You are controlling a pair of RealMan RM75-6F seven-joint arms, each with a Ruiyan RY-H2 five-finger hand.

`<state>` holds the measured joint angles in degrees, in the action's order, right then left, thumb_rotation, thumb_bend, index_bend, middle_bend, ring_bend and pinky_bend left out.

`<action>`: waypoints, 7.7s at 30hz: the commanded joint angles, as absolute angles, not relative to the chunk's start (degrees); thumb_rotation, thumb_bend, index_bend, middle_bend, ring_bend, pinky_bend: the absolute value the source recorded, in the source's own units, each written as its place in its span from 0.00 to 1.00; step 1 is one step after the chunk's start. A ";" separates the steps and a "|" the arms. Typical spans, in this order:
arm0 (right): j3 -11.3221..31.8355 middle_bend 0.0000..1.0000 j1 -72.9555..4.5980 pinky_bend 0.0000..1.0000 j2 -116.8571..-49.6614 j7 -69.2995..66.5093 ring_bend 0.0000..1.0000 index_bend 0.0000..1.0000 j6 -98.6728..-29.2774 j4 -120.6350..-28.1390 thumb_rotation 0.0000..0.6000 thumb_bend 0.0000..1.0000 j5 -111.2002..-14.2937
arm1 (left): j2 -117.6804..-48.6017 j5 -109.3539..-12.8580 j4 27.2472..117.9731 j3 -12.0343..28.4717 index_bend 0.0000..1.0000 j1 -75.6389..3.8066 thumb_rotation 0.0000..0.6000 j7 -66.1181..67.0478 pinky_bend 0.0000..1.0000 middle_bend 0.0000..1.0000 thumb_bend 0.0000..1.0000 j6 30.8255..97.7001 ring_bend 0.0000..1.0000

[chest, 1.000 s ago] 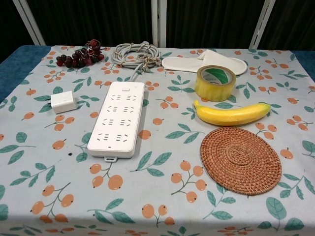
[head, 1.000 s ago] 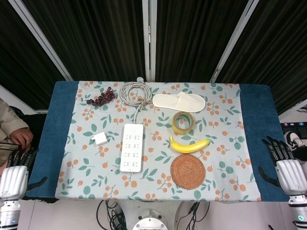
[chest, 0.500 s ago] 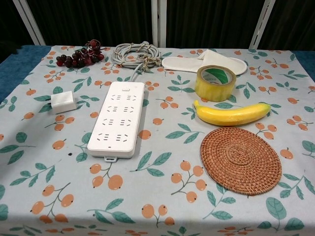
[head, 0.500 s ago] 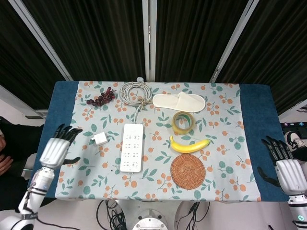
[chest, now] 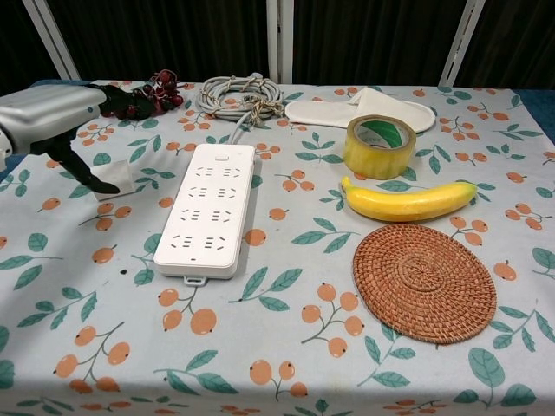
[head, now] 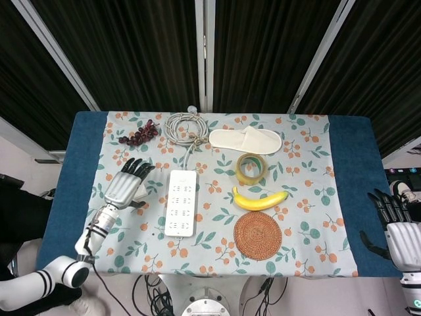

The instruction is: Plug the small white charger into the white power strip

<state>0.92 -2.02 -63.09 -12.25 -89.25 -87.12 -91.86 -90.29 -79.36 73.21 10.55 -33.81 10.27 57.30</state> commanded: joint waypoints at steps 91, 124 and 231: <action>1.07 0.00 -0.95 0.00 -63.67 -12.18 0.00 0.00 -89.62 -86.85 1.00 0.27 -91.06 | -90.74 -70.26 67.43 9.23 0.38 -39.47 1.00 7.66 0.03 0.35 0.13 51.34 0.14; 1.30 0.00 -0.85 0.00 -64.15 -13.69 0.00 0.00 -89.15 -85.49 1.00 0.27 -90.43 | -92.73 -75.88 65.27 10.30 0.53 -35.51 1.00 -18.89 0.12 0.53 0.35 59.49 0.30; 1.17 0.00 0.20 0.00 -63.86 -15.44 0.00 0.00 -91.05 -84.84 1.00 0.27 -91.24 | -93.13 -81.72 55.38 5.39 0.41 -24.49 1.00 -20.59 0.09 0.43 0.35 65.79 0.25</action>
